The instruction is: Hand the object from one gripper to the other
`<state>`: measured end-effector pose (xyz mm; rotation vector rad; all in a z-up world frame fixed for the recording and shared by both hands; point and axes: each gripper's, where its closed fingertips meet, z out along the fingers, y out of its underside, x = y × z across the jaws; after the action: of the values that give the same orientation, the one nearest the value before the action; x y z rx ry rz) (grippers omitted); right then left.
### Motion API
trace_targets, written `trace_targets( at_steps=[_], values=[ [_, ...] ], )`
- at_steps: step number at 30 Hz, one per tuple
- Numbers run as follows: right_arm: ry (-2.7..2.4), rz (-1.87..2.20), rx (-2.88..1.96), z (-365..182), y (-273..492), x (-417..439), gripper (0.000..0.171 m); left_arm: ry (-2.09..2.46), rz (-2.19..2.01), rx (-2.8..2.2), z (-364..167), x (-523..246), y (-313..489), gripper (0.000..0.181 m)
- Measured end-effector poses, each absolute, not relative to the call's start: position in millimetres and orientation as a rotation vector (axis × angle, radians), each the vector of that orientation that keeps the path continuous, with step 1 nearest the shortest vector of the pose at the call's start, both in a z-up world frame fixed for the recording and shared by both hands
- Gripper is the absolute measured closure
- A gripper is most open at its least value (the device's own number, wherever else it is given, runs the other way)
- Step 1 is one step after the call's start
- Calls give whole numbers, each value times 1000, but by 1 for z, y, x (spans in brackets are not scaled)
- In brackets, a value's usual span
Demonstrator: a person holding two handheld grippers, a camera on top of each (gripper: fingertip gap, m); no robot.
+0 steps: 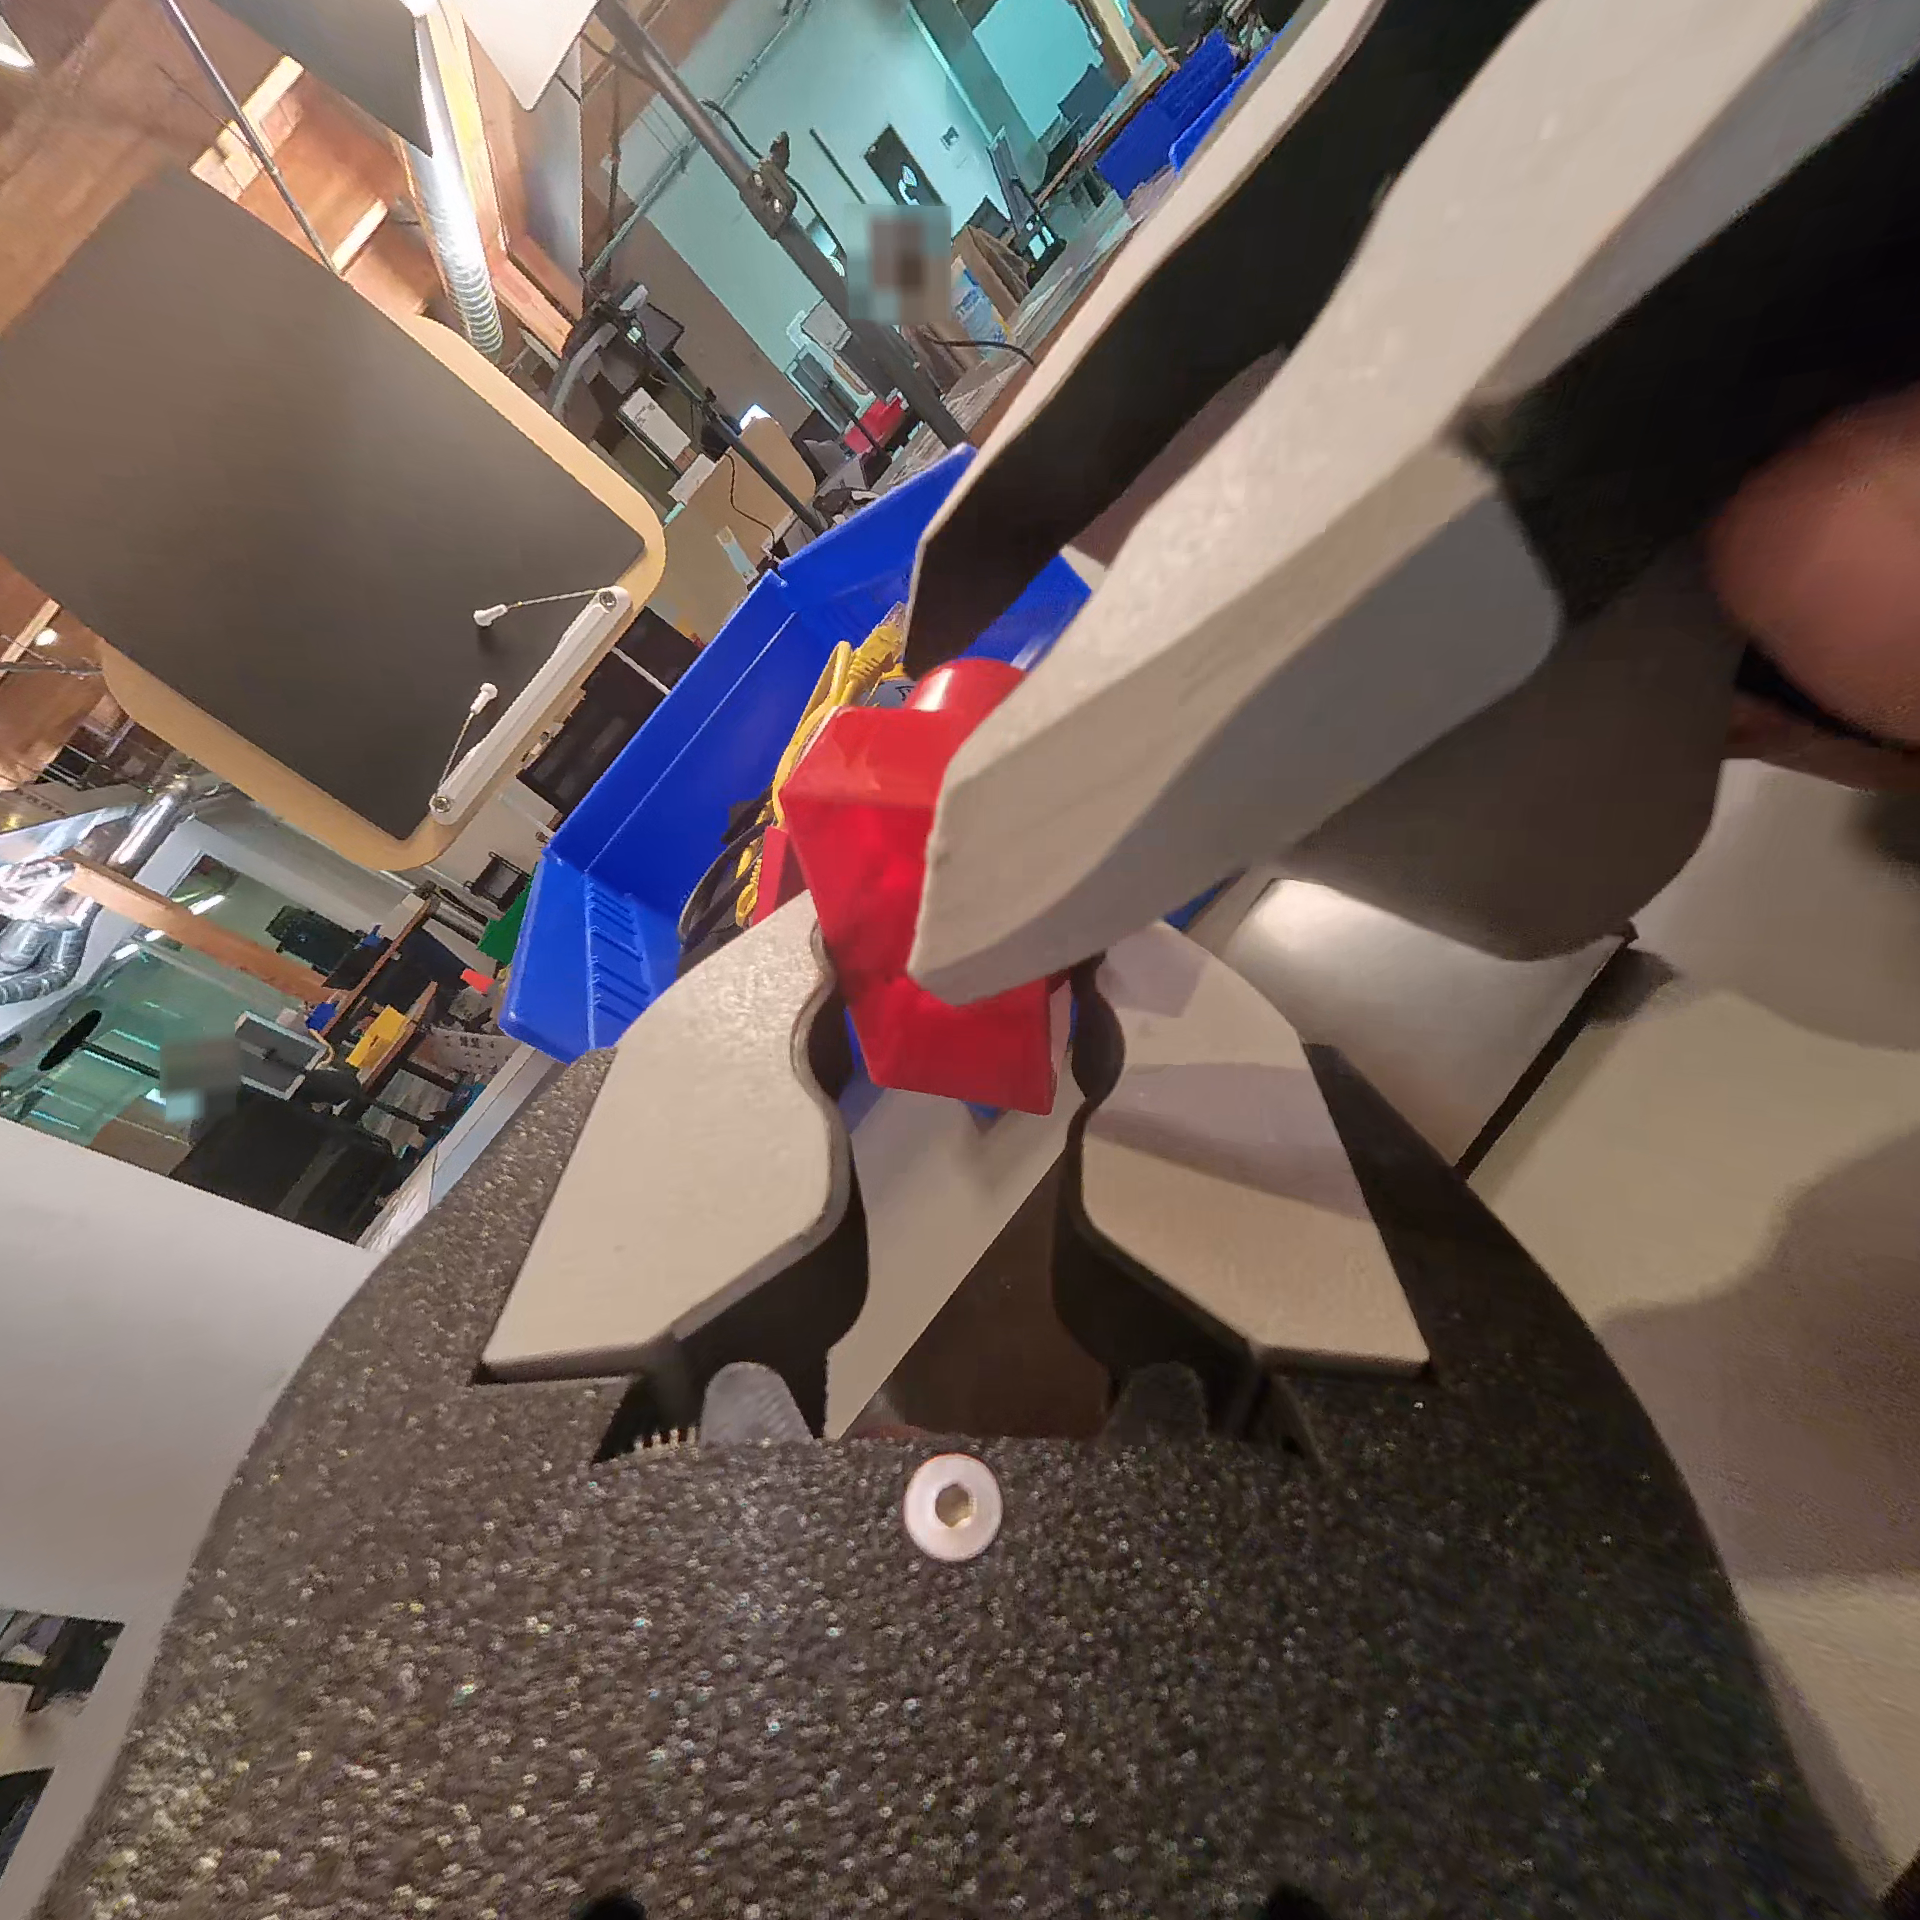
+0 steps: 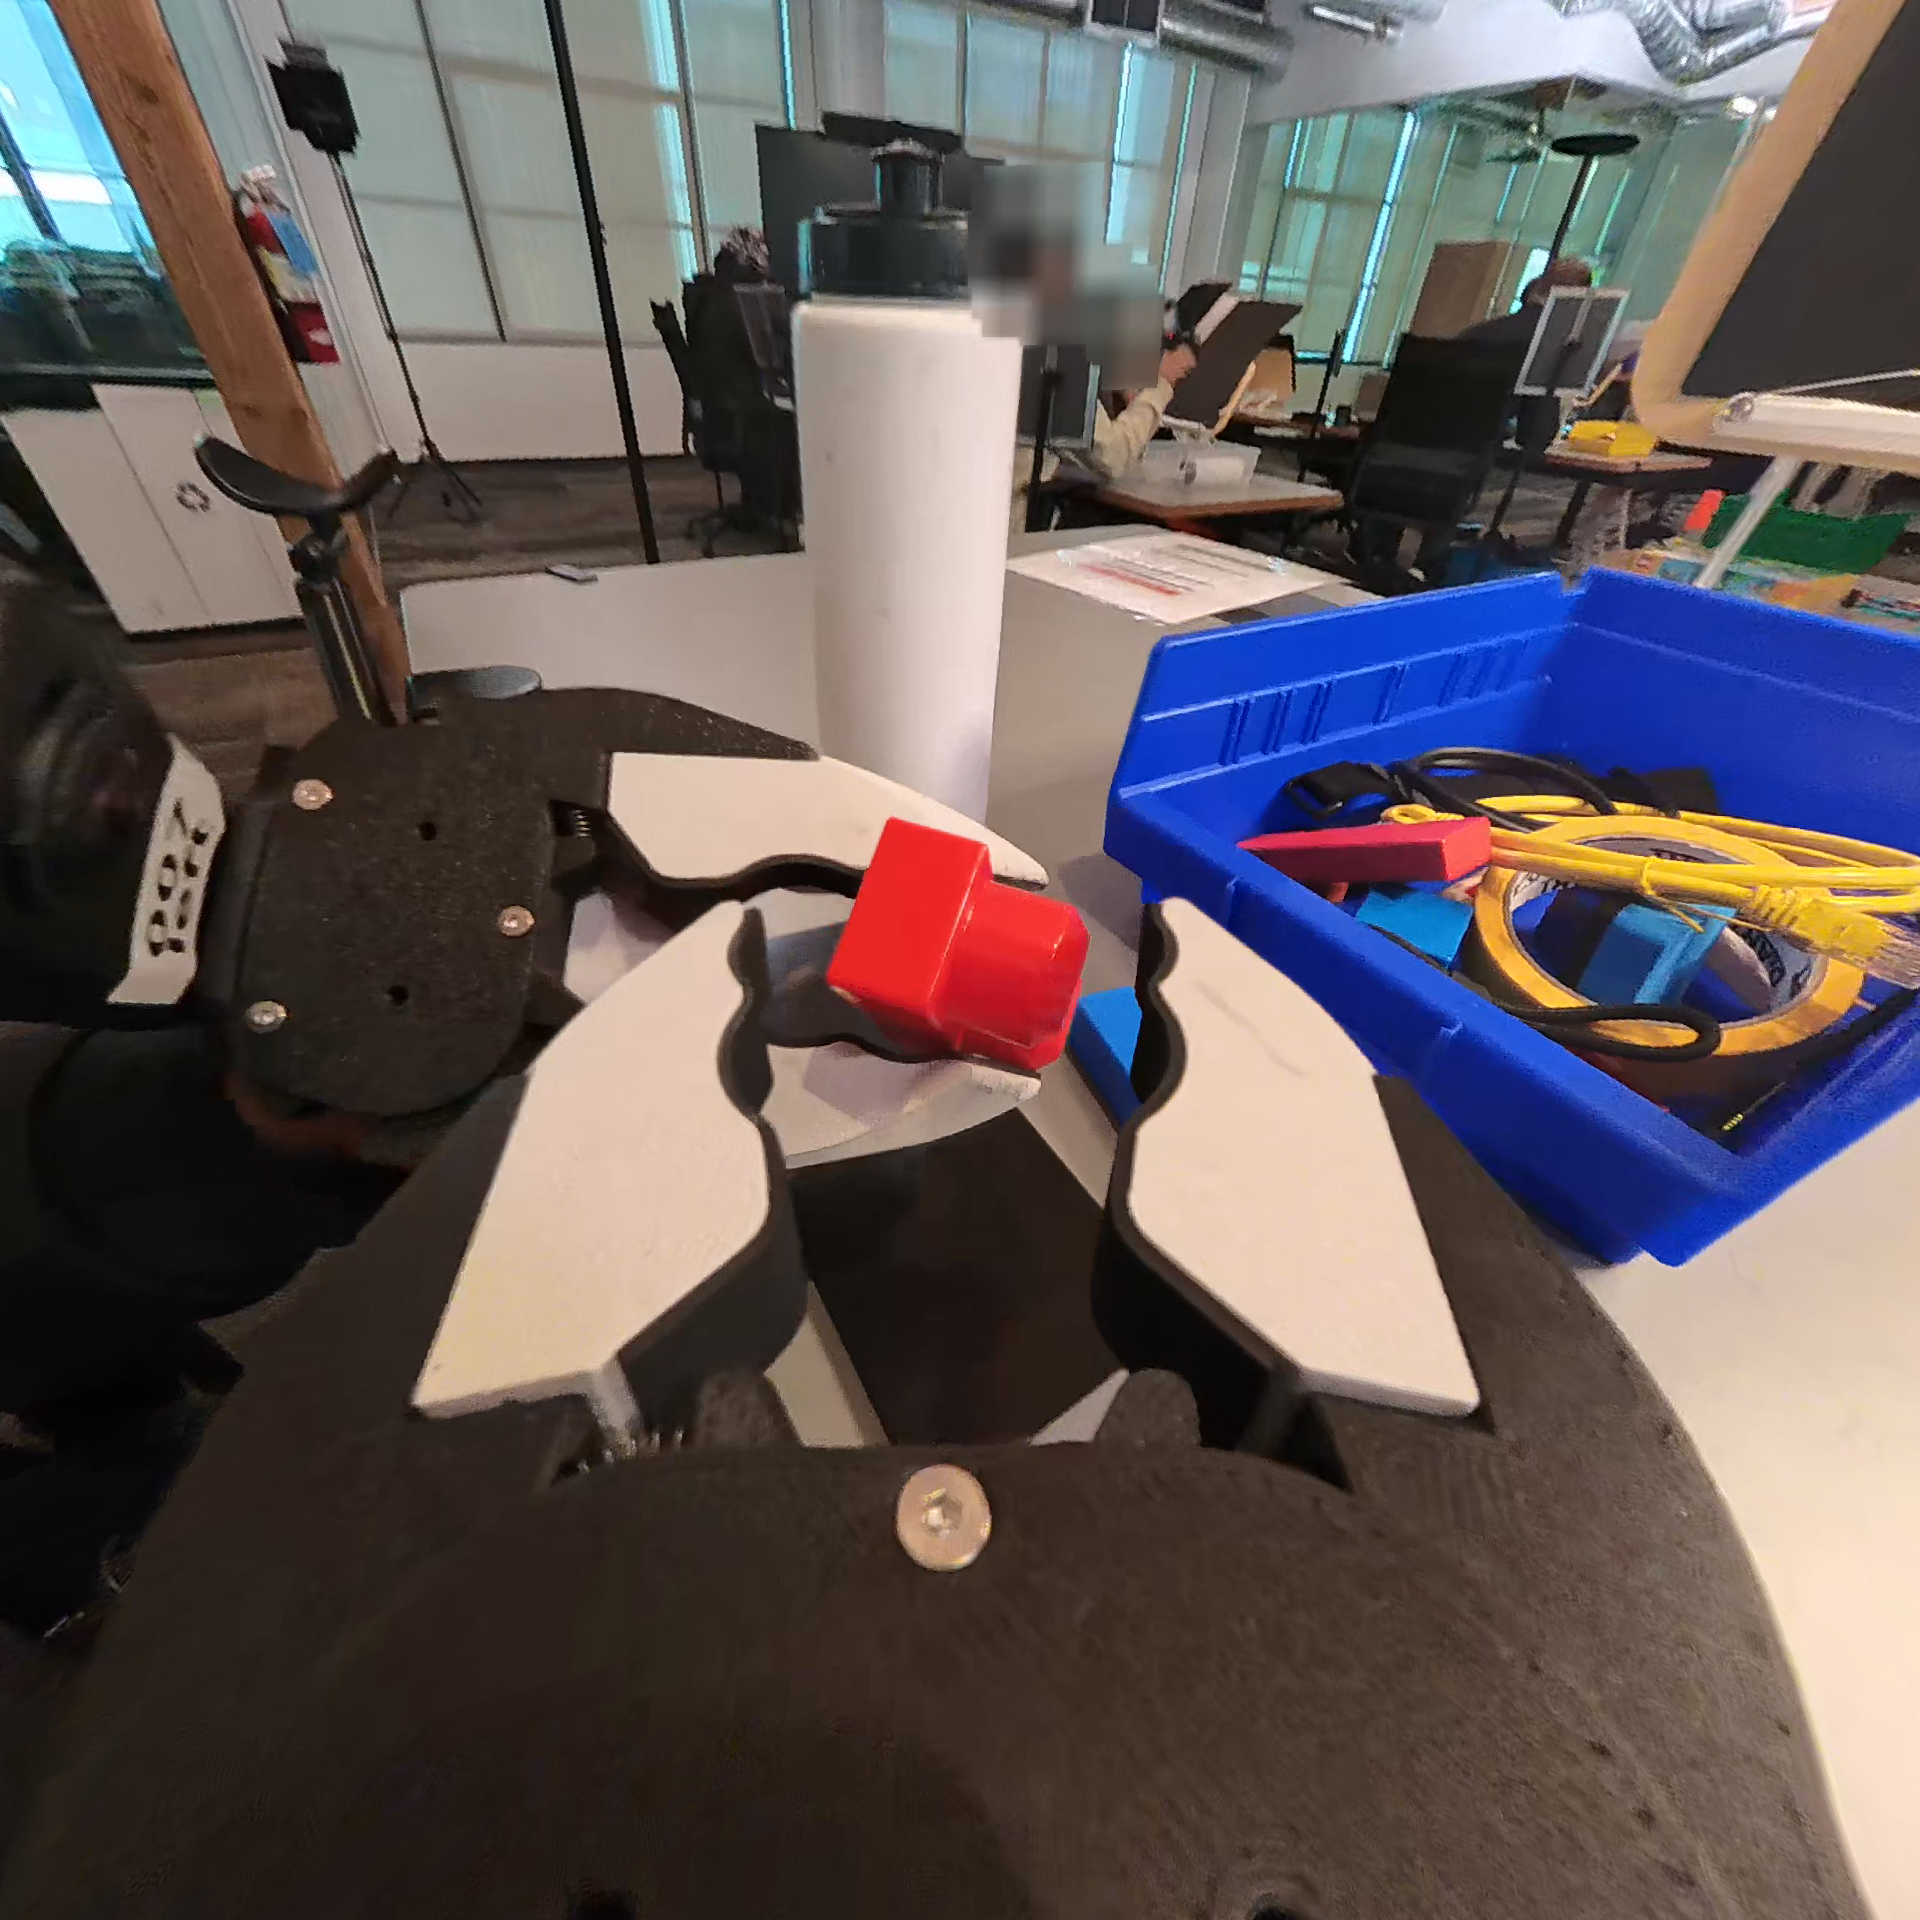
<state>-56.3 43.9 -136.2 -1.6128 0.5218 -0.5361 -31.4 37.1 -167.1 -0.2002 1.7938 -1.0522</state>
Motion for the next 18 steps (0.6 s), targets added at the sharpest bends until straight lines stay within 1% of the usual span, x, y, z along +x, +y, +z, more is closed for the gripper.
trace_targets(
  at_steps=[7, 18],
  values=[
    [541, -547, -1661, -143, 47, -53, 117, 1791, -1051, -188, -167, -32, 36, 141],
    [545, -534, -1690, -146, 49, -53, 120, 1758, -1049, -155, -165, -36, 35, 140]
  ],
)
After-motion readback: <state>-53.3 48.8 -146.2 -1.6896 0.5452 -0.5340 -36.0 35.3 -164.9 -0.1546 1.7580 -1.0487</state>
